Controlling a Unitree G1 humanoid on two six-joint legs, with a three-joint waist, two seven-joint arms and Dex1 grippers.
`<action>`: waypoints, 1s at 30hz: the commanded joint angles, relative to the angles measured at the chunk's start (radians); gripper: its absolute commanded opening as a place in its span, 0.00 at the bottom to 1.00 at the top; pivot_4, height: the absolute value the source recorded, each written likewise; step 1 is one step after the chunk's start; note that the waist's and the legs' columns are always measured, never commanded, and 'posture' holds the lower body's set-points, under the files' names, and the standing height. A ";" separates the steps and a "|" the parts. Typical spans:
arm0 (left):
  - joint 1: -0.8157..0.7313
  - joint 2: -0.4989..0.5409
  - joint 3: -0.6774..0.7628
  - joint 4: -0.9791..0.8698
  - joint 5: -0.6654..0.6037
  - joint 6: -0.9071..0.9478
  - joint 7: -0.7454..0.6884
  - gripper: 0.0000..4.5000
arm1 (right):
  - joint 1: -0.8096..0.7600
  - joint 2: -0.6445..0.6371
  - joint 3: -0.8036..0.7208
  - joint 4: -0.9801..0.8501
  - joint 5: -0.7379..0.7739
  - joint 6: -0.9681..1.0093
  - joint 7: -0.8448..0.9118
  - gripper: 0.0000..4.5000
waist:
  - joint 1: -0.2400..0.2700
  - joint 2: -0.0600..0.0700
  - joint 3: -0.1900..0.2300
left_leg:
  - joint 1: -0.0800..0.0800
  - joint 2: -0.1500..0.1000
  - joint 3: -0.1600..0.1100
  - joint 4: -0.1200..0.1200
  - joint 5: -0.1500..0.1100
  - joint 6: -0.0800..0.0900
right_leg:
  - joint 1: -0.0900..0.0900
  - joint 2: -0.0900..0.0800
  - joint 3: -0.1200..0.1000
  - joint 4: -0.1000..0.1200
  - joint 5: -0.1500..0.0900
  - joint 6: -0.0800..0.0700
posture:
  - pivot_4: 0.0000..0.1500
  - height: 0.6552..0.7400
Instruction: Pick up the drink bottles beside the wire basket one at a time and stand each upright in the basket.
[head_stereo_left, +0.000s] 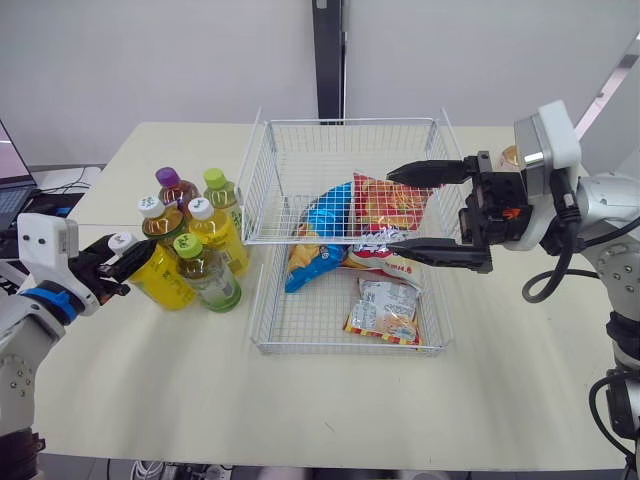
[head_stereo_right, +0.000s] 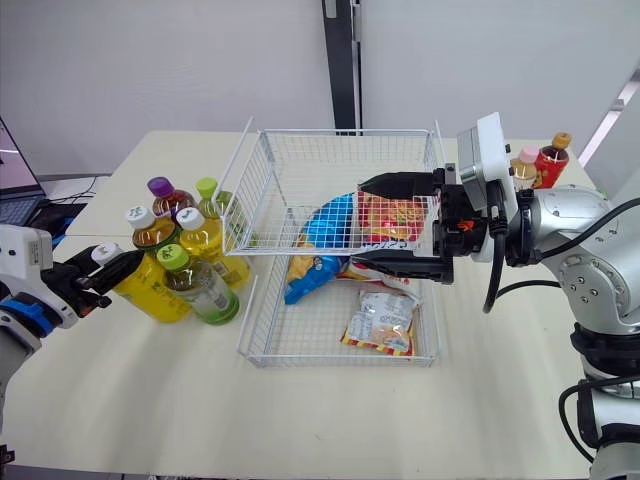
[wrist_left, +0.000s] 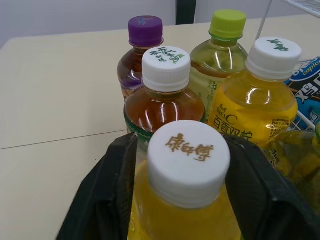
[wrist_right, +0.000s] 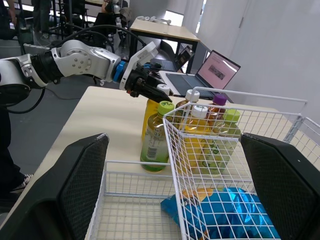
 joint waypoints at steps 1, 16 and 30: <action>0.010 0.009 0.016 -0.014 0.014 -0.019 -0.004 0.30 | -0.021 0.000 -0.025 -0.015 0.004 -0.004 -0.001 1.00 | 0.000 0.000 0.000 | 0.000 0.000 0.000 0.000 0.000 0.000 | 0.000 0.000 0.000 0.000 0.000 0.000 | 1.00 1.00; 0.076 0.123 0.192 -0.098 -0.096 0.079 -0.102 0.30 | -0.043 0.019 -0.007 0.036 -0.037 -0.024 0.011 1.00 | 0.000 -0.004 0.004 | -0.001 0.000 -0.001 0.000 0.000 0.000 | -0.001 0.000 0.000 0.000 0.000 0.000 | 1.00 1.00; -0.183 0.485 0.270 0.091 -0.273 0.327 -0.274 0.30 | -0.054 0.041 0.020 0.068 -0.087 -0.025 0.047 1.00 | -0.003 -0.005 0.006 | -0.006 0.000 -0.003 0.000 0.001 -0.001 | -0.006 0.002 -0.001 0.000 0.000 0.000 | 1.00 1.00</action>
